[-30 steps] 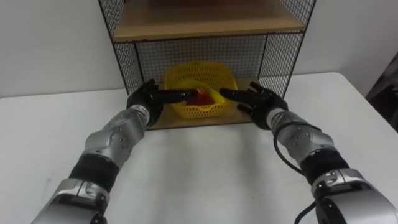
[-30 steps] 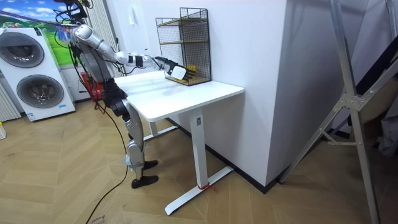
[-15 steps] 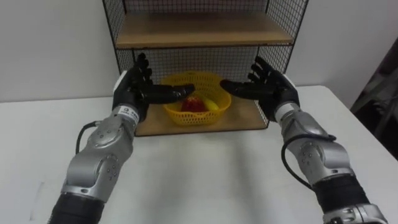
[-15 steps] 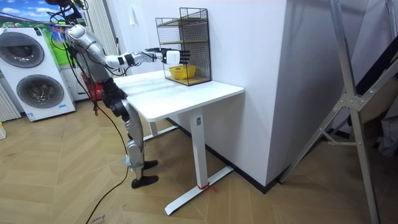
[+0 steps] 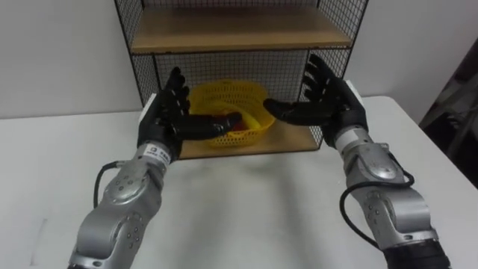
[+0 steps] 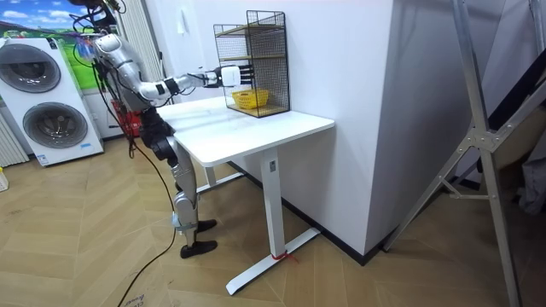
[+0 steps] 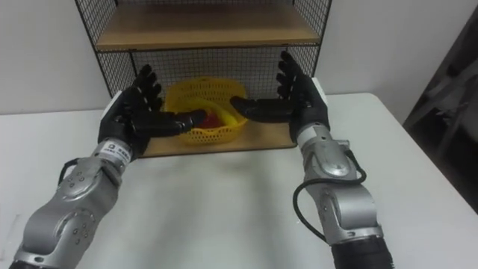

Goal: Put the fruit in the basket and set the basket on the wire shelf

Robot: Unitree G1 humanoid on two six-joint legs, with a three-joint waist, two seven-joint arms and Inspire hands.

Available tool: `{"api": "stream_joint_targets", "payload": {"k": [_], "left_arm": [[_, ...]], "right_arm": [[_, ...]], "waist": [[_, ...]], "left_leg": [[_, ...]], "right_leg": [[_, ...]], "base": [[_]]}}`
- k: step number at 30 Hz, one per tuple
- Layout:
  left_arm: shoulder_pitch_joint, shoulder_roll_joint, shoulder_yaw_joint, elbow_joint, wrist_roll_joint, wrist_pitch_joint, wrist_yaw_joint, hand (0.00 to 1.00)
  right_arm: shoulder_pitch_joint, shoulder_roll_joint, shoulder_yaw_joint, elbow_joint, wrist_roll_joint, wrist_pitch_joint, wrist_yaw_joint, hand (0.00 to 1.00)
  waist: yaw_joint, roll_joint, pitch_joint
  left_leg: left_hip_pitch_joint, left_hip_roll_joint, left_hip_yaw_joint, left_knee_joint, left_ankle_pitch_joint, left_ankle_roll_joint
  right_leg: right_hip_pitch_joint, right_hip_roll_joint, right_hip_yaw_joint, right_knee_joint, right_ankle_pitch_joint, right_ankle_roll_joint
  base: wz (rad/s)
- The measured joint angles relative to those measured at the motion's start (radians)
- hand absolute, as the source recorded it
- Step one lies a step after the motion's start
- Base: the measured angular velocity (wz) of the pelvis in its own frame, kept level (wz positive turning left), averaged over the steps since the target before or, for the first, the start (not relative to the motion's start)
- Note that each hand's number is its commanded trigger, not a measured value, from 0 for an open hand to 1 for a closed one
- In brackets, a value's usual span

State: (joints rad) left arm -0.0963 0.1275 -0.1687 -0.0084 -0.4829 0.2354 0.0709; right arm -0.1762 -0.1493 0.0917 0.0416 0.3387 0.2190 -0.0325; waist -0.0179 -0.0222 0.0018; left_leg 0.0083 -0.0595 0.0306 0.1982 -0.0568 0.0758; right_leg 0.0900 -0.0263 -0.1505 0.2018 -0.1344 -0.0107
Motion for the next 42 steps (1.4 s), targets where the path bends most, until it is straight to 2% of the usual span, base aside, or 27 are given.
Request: {"api": "stream_joint_targets", "payload": {"k": [3, 5, 7, 12, 14, 17, 19, 22, 23, 26, 29, 31, 32, 35, 37, 39, 42], "left_arm": [[0.077, 0.006, -0.013, -0.032, -0.017, -0.011, -0.044, 0.00], [0.124, 0.011, -0.021, -0.040, -0.015, -0.044, -0.069, 0.00], [0.181, 0.008, -0.022, -0.040, -0.016, -0.085, -0.090, 0.00], [0.272, 0.009, -0.003, -0.043, -0.019, -0.131, -0.123, 0.00], [0.296, 0.009, 0.010, -0.058, -0.015, -0.138, -0.122, 0.00], [0.360, 0.013, 0.041, -0.128, -0.012, -0.195, -0.119, 0.00], [0.406, 0.012, 0.072, -0.179, -0.002, -0.256, -0.093, 0.00], [0.442, 0.006, 0.108, -0.190, 0.009, -0.331, -0.051, 0.00], [0.449, 0.005, 0.120, -0.191, 0.014, -0.338, -0.041, 0.00], [0.478, -0.011, 0.208, -0.194, 0.064, -0.372, 0.038, 0.00], [0.485, -0.020, 0.294, -0.225, 0.065, -0.432, 0.136, 0.00], [0.485, -0.021, 0.355, -0.273, 0.083, -0.489, 0.217, 0.00], [0.483, -0.020, 0.373, -0.281, 0.086, -0.503, 0.236, 0.00], [0.484, -0.020, 0.472, -0.349, 0.086, -0.520, 0.348, 0.00], [0.484, -0.014, 0.539, -0.381, 0.090, -0.546, 0.416, 0.00], [0.484, -0.012, 0.630, -0.390, 0.156, -0.582, 0.510, 0.00], [0.484, 0.015, 0.744, -0.390, 0.206, -0.597, 0.635, 0.00]], "right_arm": [[0.074, 0.000, 0.006, -0.054, -0.015, -0.015, 0.026, 0.00], [0.107, -0.001, 0.008, -0.054, -0.041, -0.029, 0.038, 0.00], [0.166, -0.003, 0.012, -0.065, -0.087, -0.057, 0.041, 0.00], [0.284, -0.002, 0.011, -0.144, -0.112, -0.082, 0.080, 0.00], [0.319, 0.000, 0.009, -0.175, -0.122, -0.108, 0.081, 0.00], [0.381, -0.004, -0.009, -0.223, -0.117, -0.162, 0.096, 0.00], [0.427, -0.002, -0.028, -0.233, -0.116, -0.212, 0.099, 0.00], [0.482, -0.001, -0.058, -0.249, -0.121, -0.253, 0.078, 0.00], [0.493, -0.001, -0.066, -0.254, -0.127, -0.257, 0.073, 0.00], [0.534, 0.002, -0.121, -0.265, -0.149, -0.296, 0.048, 0.00], [0.562, 0.003, -0.169, -0.293, -0.152, -0.336, 0.005, 0.00], [0.566, -0.004, -0.215, -0.298, -0.150, -0.376, -0.034, 0.00], [0.565, -0.007, -0.228, -0.298, -0.151, -0.381, -0.046, 0.00], [0.565, -0.023, -0.307, -0.320, -0.169, -0.383, -0.107, 0.00], [0.565, -0.048, -0.362, -0.338, -0.172, -0.384, -0.160, 0.00], [0.565, -0.066, -0.436, -0.357, -0.196, -0.405, -0.234, 0.00], [0.554, -0.105, -0.522, -0.362, -0.200, -0.430, -0.325, 0.00]], "waist": [[0.000, 0.008, 0.0048], [0.002, 0.012, 0.0027], [0.019, 0.017, -0.0004], [0.026, 0.014, -0.0040], [0.027, 0.014, -0.0035], [0.029, 0.011, -0.0013], [0.030, 0.007, -0.0024], [0.049, 0.009, -0.0031], [0.052, 0.009, -0.0029], [0.056, 0.009, -0.0030], [0.066, 0.010, -0.0036], [0.080, 0.010, -0.0033], [0.081, 0.010, -0.0033], [0.094, 0.010, -0.0032], [0.103, 0.010, -0.0031], [0.104, 0.011, -0.0020], [0.104, 0.013, 0.0000]], "left_leg": [[-0.005, 0.000, 0.000, 0.000, 0.000, 0.000], [-0.006, 0.001, 0.001, 0.000, 0.000, 0.000], [-0.006, 0.005, 0.013, -0.002, 0.000, 0.000], [-0.016, 0.010, 0.019, -0.003, 0.000, -0.001], [-0.017, 0.010, 0.019, -0.003, -0.001, -0.001], [-0.017, 0.010, 0.019, -0.004, 0.000, -0.001], [-0.017, 0.010, 0.018, -0.004, -0.001, -0.001], [-0.016, 0.010, 0.018, -0.004, -0.003, -0.005], [-0.017, 0.010, 0.018, -0.005, -0.003, -0.005], [-0.019, 0.010, 0.018, -0.008, -0.002, -0.007], [-0.025, 0.010, 0.014, -0.008, -0.002, -0.009], [-0.030, 0.009, 0.010, -0.008, -0.002, -0.011], [-0.031, 0.009, 0.009, -0.008, -0.002, -0.011], [-0.033, 0.009, 0.007, -0.007, -0.001, -0.012], [-0.033, 0.009, 0.007, -0.007, -0.001, -0.013], [-0.033, 0.010, 0.007, -0.007, -0.001, -0.013], [-0.035, 0.010, 0.002, 0.000, -0.002, -0.015]], "right_leg": [[-0.006, 0.000, 0.001, 0.001, 0.000, 0.000], [-0.009, 0.000, 0.003, 0.003, -0.001, -0.001], [-0.014, 0.003, 0.014, 0.004, -0.001, -0.002], [-0.024, 0.005, 0.012, 0.003, 0.000, -0.005], [-0.025, 0.006, 0.012, 0.003, -0.001, -0.006], [-0.024, 0.006, 0.012, 0.002, -0.001, -0.006], [-0.024, 0.006, 0.013, 0.002, -0.001, -0.006], [-0.025, 0.005, 0.012, 0.003, -0.002, -0.007], [-0.025, 0.005, 0.011, 0.002, -0.002, -0.007], [-0.030, 0.006, 0.013, 0.002, -0.002, -0.007], [-0.035, 0.006, 0.011, 0.002, -0.002, -0.008], [-0.040, 0.007, 0.010, 0.002, -0.003, -0.009], [-0.040, 0.007, 0.009, 0.002, -0.004, -0.009], [-0.042, 0.007, 0.008, 0.001, -0.004, -0.010], [-0.042, 0.007, 0.007, 0.002, -0.004, -0.010], [-0.041, 0.006, -0.002, 0.002, -0.005, -0.012], [-0.041, 0.007, -0.004, 0.002, -0.008, -0.014]], "base": [[0.00], [-0.02], [-0.14], [-0.02], [0.00], [0.00], [0.00], [-0.05], [0.00], [0.01], [0.00], [0.00], [0.07], [0.03], [0.00], [0.02], [0.00]]}}
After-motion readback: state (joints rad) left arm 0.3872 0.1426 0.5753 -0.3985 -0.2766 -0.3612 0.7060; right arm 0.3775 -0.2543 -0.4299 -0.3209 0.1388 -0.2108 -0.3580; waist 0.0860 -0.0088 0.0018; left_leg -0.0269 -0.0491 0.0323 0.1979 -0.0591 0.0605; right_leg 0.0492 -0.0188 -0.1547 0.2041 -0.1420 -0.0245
